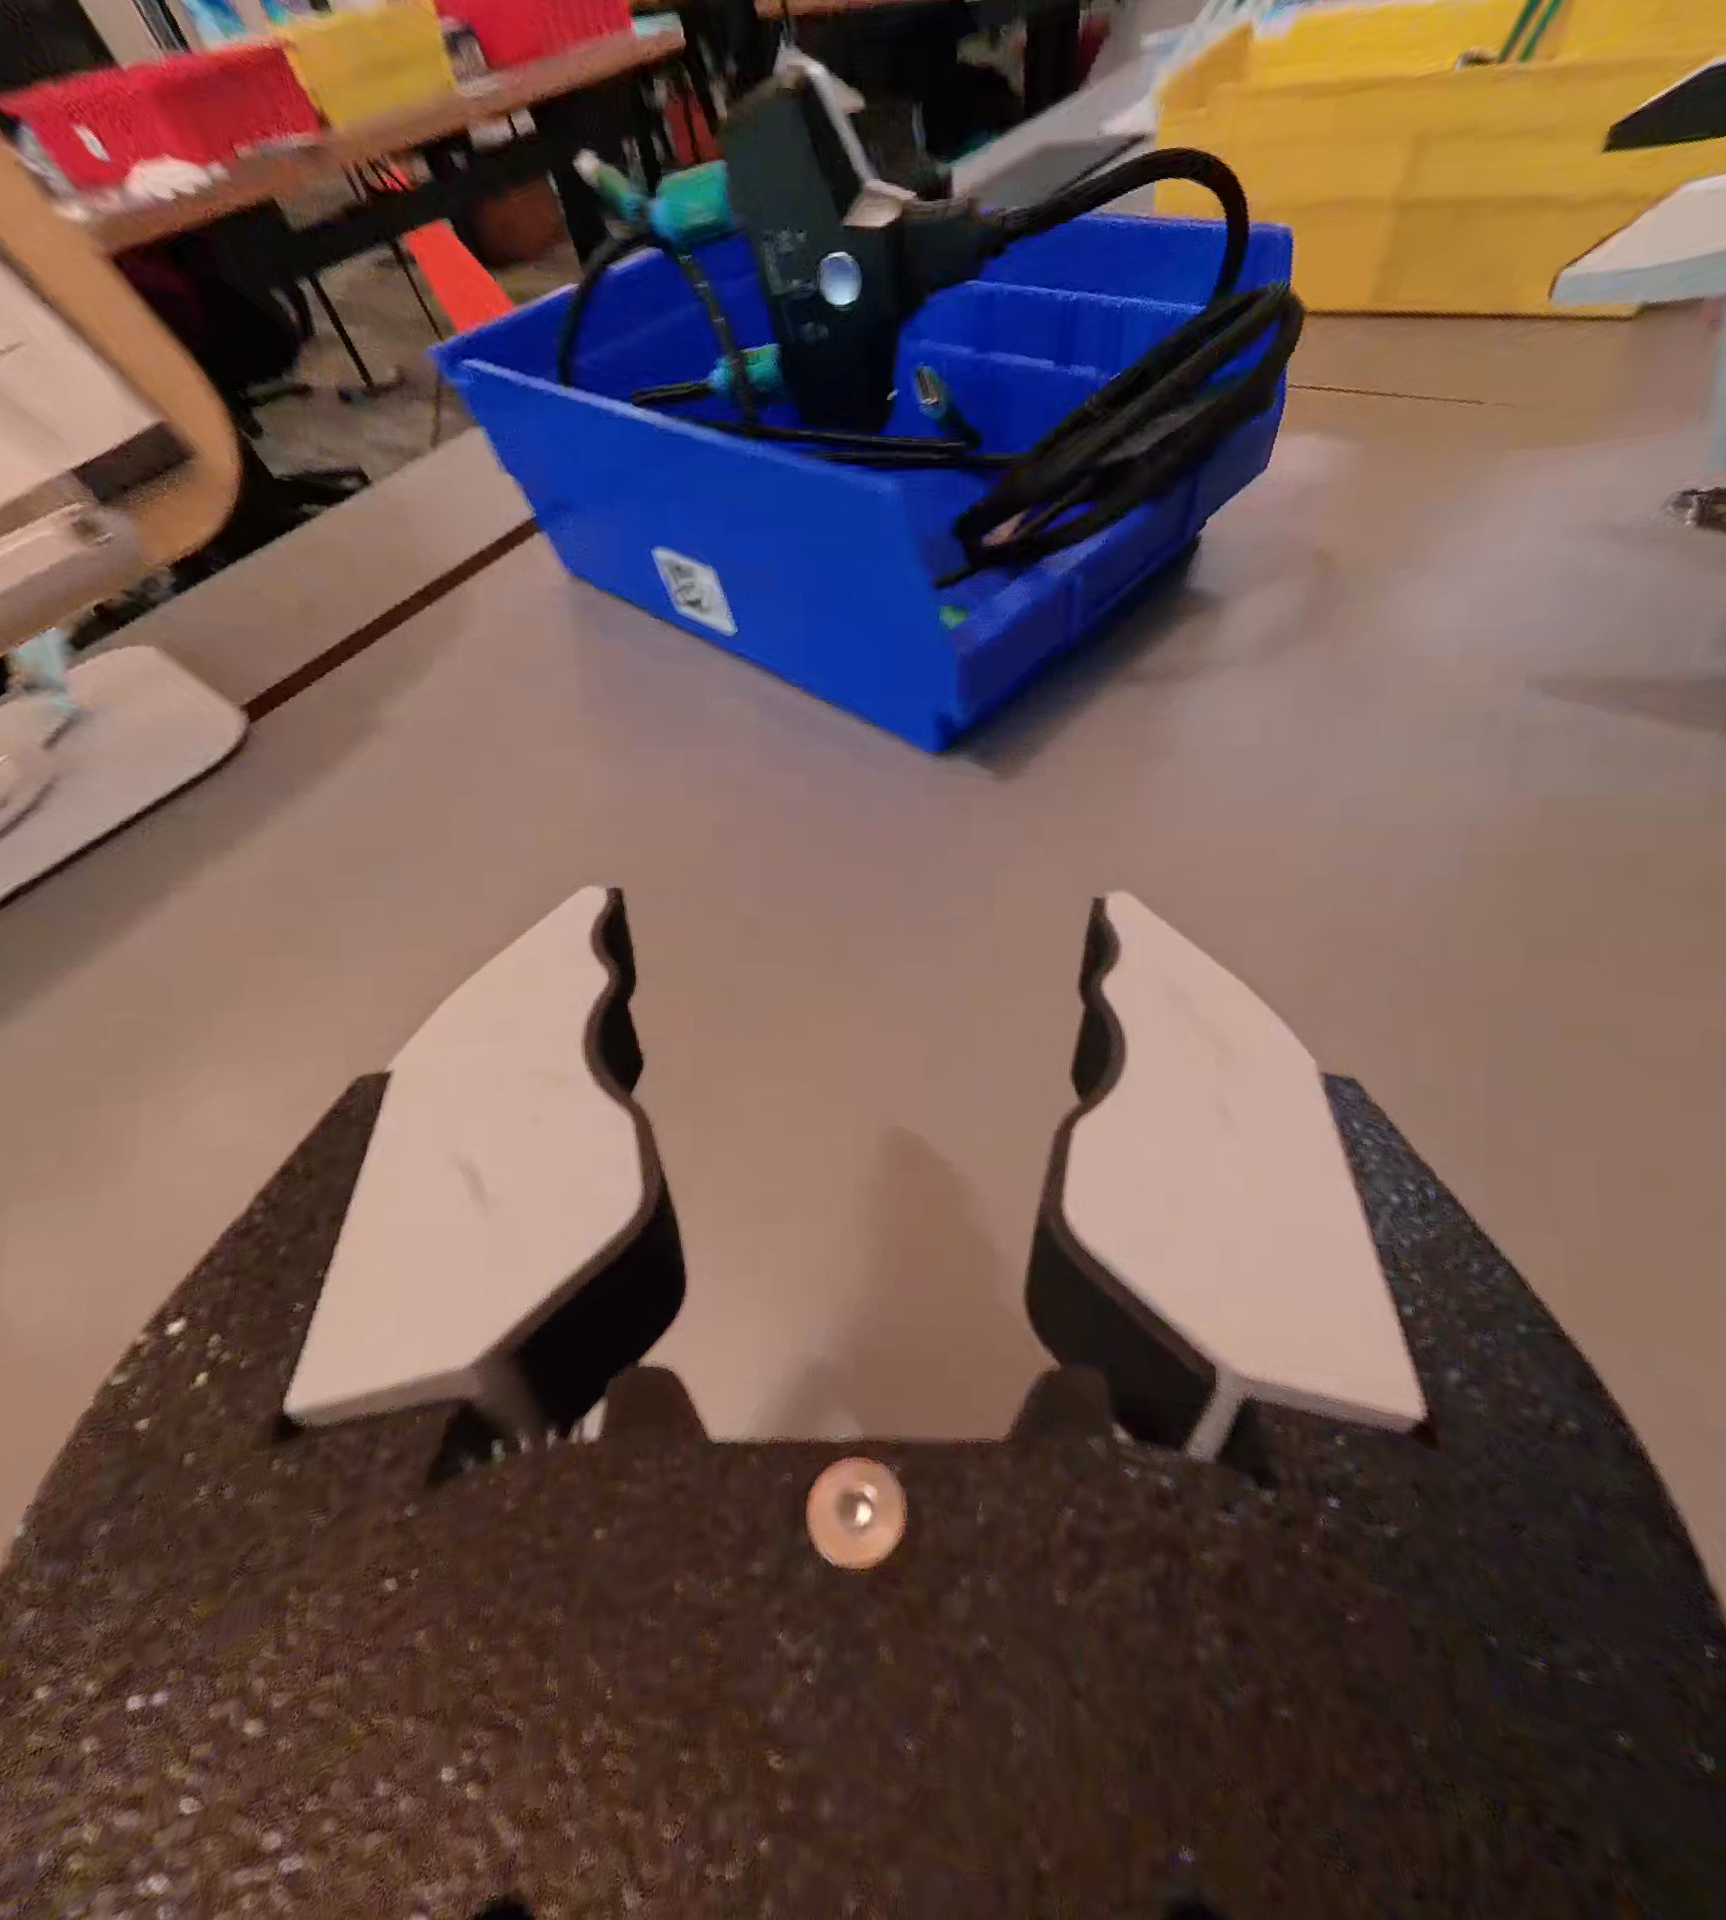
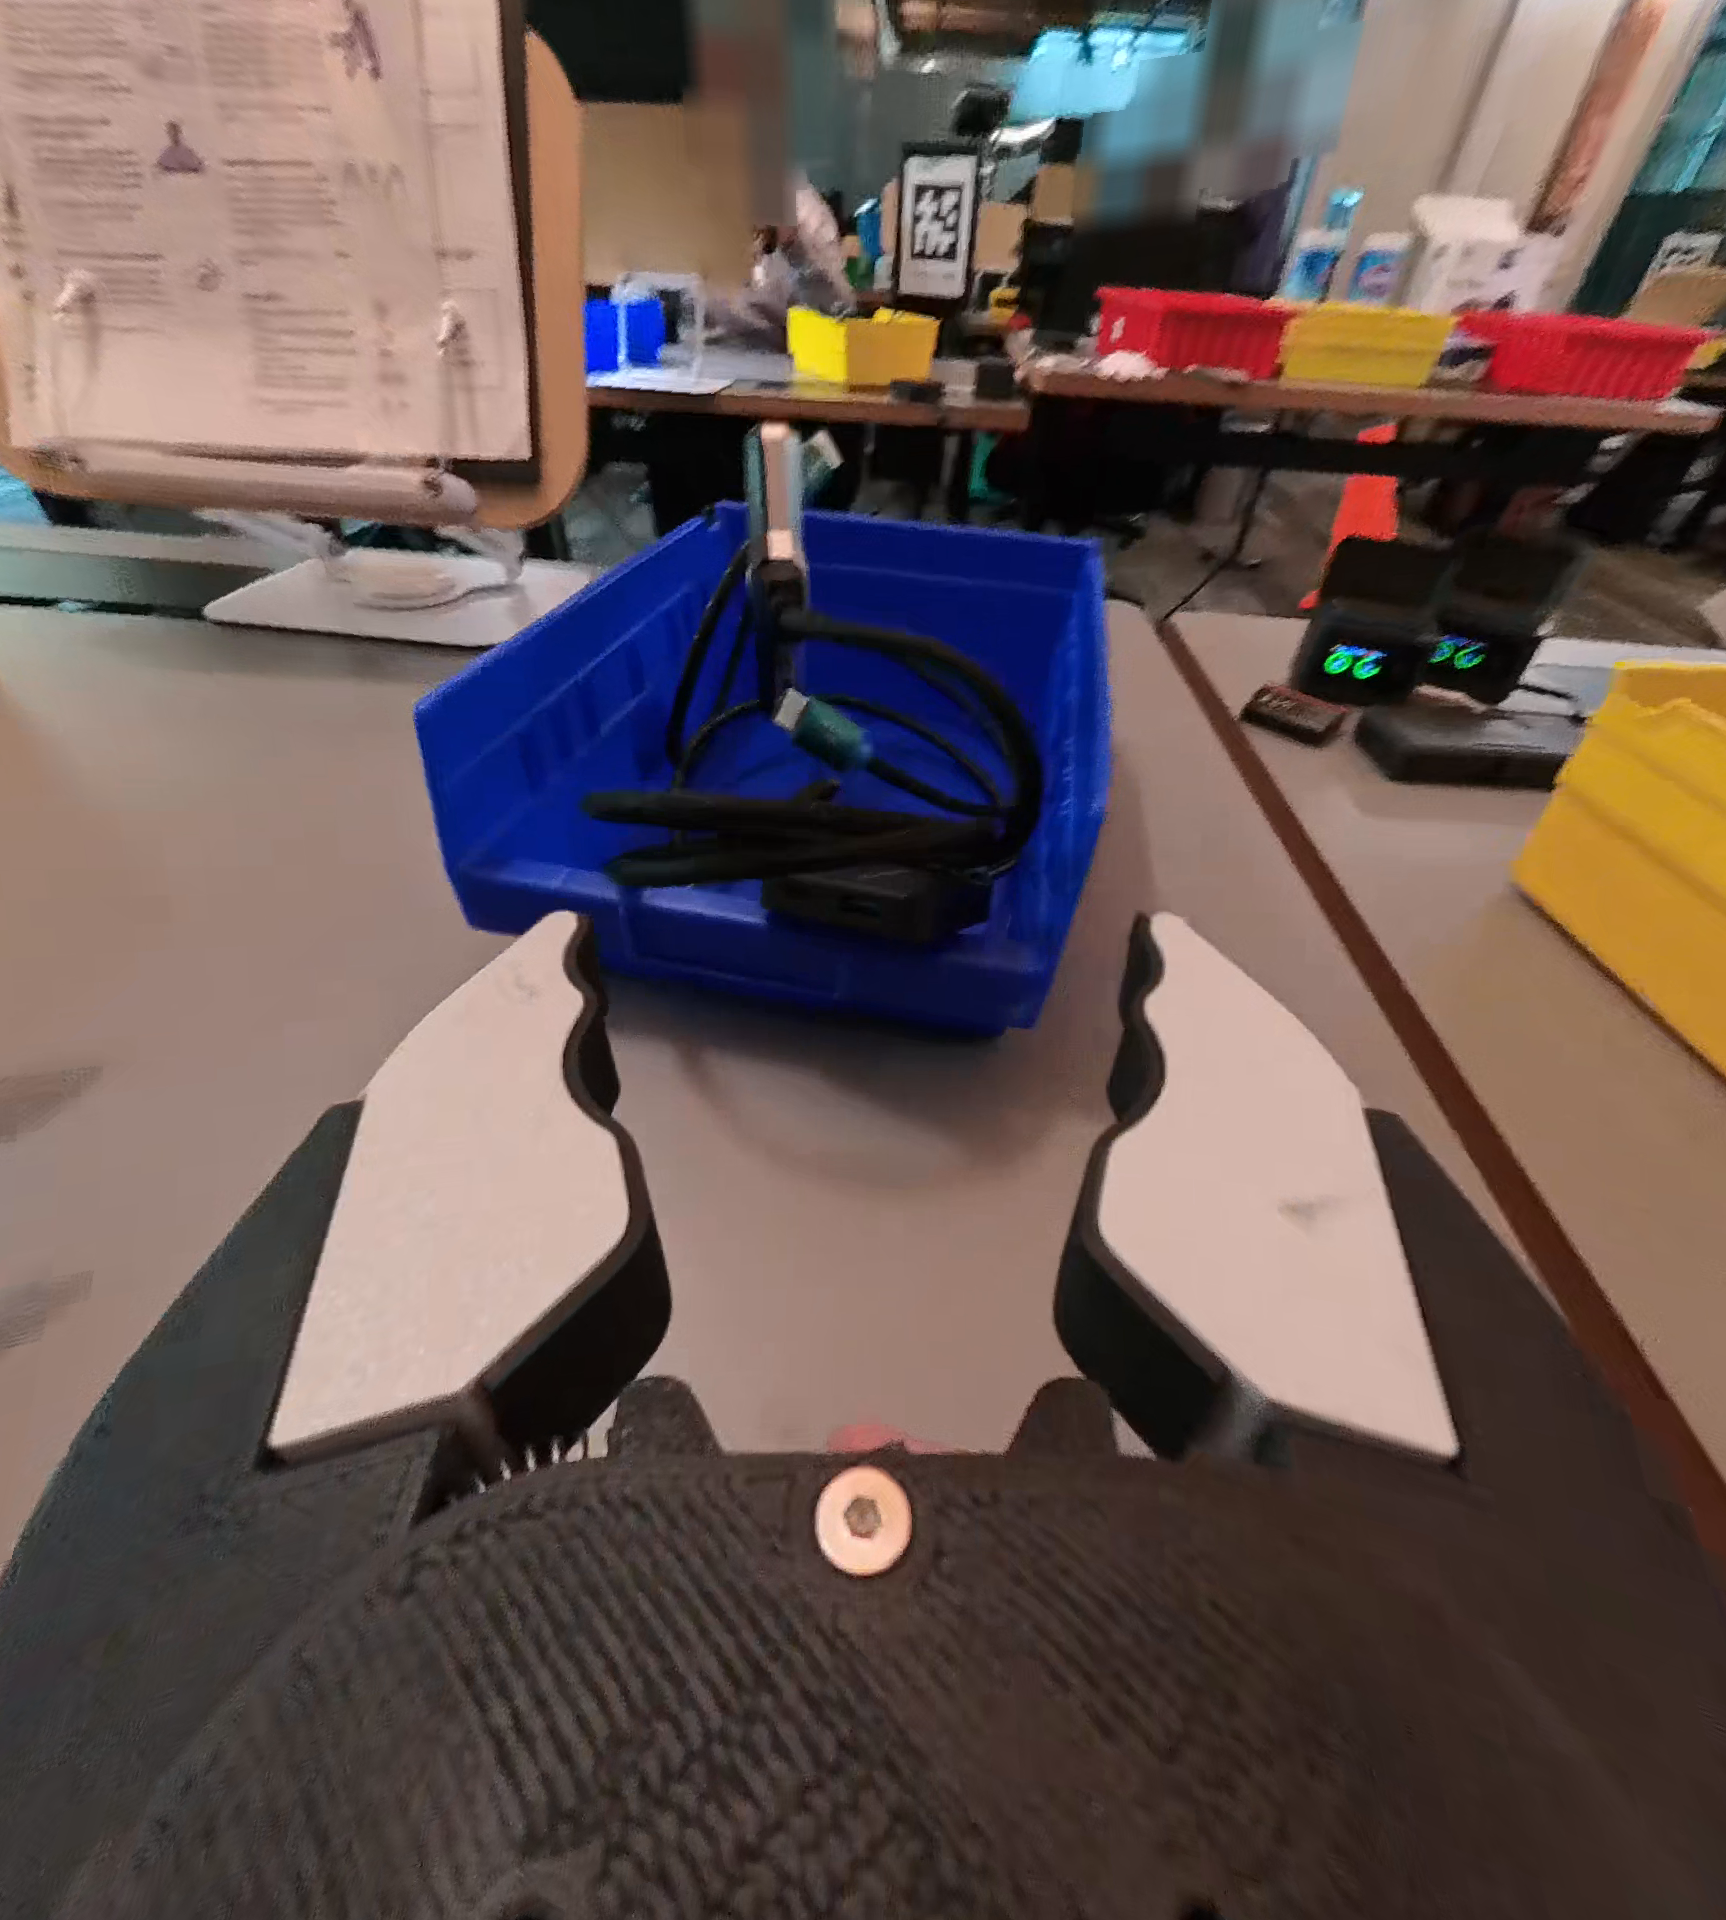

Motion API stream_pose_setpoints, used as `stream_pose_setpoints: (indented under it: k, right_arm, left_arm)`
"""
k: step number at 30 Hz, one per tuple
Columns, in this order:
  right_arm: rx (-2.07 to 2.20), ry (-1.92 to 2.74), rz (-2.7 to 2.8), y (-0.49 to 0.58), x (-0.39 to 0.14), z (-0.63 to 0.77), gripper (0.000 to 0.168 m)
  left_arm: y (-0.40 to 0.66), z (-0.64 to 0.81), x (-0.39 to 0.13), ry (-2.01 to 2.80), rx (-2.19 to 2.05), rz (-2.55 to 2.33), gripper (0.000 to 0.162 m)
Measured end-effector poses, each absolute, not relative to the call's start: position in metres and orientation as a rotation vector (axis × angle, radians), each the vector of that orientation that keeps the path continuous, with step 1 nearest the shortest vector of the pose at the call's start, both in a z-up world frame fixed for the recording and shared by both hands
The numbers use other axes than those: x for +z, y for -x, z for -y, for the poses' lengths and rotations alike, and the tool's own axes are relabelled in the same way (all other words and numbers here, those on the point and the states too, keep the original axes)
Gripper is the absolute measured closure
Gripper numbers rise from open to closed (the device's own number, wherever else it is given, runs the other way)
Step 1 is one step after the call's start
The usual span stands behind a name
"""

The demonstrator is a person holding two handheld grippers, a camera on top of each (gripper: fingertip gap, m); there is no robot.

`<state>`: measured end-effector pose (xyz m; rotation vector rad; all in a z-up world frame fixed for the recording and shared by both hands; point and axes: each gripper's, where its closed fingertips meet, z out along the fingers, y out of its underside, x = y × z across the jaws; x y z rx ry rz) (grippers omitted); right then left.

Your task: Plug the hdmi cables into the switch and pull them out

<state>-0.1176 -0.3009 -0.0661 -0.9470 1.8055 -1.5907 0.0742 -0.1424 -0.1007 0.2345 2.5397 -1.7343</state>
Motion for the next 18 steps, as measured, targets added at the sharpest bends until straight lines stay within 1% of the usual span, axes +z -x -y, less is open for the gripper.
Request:
stream_pose_setpoints:
  k: [1,7,10,11,12,13,14,15,16,18]
  right_arm:
    - [-1.6,0.931,-1.806,0.119,-0.064,0.303,0.073]
    - [-1.546,0.786,-1.811,0.129,-0.062,0.313,0.075]
    - [-1.56,0.747,-1.808,0.134,-0.059,0.317,0.076]
    - [-1.564,0.745,-1.808,0.135,-0.058,0.318,0.076]
    - [-1.564,0.748,-1.805,0.135,-0.058,0.317,0.077]
    - [-1.562,0.749,-1.802,0.135,-0.057,0.317,0.077]
    - [-1.557,0.747,-1.798,0.135,-0.058,0.317,0.077]
    - [-1.552,0.744,-1.796,0.136,-0.058,0.317,0.078]
    - [-1.548,0.739,-1.795,0.137,-0.058,0.318,0.078]
    - [-1.549,0.73,-1.795,0.139,-0.058,0.319,0.079]
  left_arm:
    - [-0.064,0.162,-0.099,-0.237,-1.702,-2.572,0.078]
    - [-0.062,0.278,-0.09,0.059,-1.625,-2.567,0.078]
    - [-0.071,0.313,-0.112,0.169,-1.444,-2.613,0.079]
    - [-0.074,0.319,-0.126,0.173,-1.342,-2.637,0.081]
    - [-0.073,0.322,-0.137,0.145,-1.272,-2.667,0.087]
    - [-0.072,0.325,-0.14,0.13,-1.284,-2.686,0.089]
    - [-0.074,0.326,-0.138,0.169,-1.336,-2.684,0.094]
    - [-0.079,0.322,-0.136,0.216,-1.372,-2.685,0.111]
    - [-0.087,0.317,-0.134,0.237,-1.416,-2.667,0.137]
    - [-0.106,0.301,-0.131,0.22,-1.485,-2.587,0.147]
